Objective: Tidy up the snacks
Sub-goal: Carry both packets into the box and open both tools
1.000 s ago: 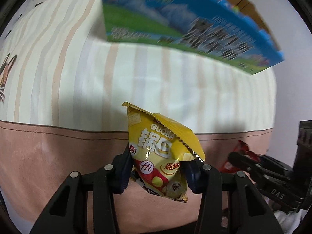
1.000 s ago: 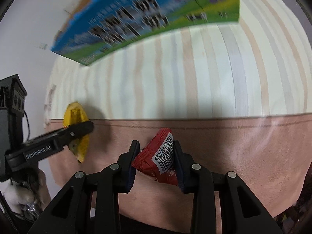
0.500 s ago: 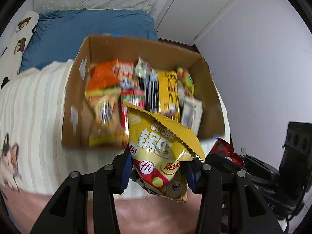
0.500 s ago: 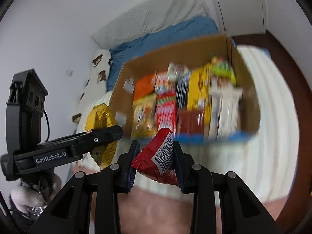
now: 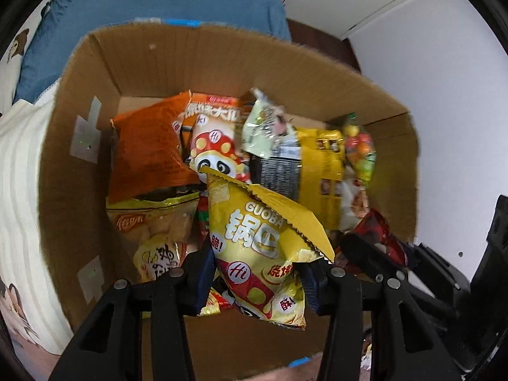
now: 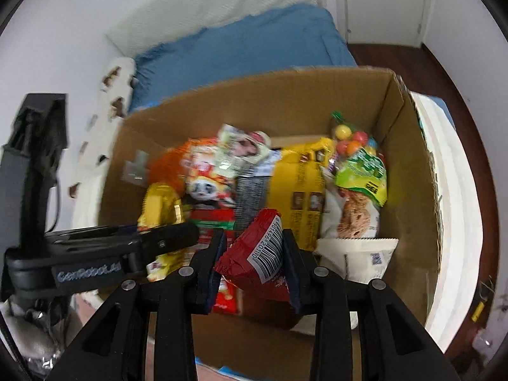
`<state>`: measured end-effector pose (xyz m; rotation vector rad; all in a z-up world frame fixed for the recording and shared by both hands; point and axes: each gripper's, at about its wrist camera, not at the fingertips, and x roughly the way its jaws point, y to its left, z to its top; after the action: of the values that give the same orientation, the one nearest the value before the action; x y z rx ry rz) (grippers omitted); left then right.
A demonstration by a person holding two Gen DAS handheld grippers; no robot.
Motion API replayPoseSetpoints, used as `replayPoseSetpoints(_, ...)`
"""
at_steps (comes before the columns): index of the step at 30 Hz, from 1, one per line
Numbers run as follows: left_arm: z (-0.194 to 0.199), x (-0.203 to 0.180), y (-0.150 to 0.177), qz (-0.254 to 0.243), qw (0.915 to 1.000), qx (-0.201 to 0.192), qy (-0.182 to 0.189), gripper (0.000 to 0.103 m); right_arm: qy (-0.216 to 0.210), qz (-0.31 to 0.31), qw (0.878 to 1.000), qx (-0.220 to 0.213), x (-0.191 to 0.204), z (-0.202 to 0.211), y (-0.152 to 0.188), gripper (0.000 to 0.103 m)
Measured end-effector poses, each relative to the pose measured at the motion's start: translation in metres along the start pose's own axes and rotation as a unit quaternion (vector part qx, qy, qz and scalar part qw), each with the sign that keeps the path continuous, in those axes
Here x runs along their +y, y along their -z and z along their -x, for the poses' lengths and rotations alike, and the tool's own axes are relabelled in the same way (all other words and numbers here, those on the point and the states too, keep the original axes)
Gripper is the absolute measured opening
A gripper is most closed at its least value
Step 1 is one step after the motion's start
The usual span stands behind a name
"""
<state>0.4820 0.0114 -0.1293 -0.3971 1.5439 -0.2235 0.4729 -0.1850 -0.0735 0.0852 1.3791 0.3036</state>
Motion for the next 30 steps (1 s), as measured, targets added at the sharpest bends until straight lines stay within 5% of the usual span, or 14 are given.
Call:
replayPoseSetpoints(2, -0.002, 0.001, -0.001, -0.008, 0.9996, -0.007, -0.026, 0.056, 0.015, -0.004, 1.0, 0.009, -0.005, -0.006, -0.002, 0.06)
replayPoseSetpoints(6, -0.004, 0.009, -0.003, -0.006, 0.9989, -0.013, -0.045, 0.096, 0.029, -0.027, 0.999, 0.012, -0.02, -0.007, -0.003, 0.092)
replayPoseSetpoints(7, -0.002, 0.011, -0.002, -0.005, 0.9988, -0.018, -0.045, 0.096, 0.031, -0.031, 0.999, 0.013, -0.023, -0.006, -0.003, 0.095)
replayPoseSetpoints(18, 0.018, 0.007, 0.025, -0.032, 0.9942, -0.069, -0.076, 0.096, 0.105, -0.007, 0.994, 0.007, -0.021, 0.011, 0.015, 0.1)
replayPoseSetpoints(30, 0.028, 0.003, 0.063, -0.047, 0.9899, -0.096, -0.094, 0.097, 0.109, -0.017, 0.994, -0.006, -0.024, 0.024, 0.037, 0.101)
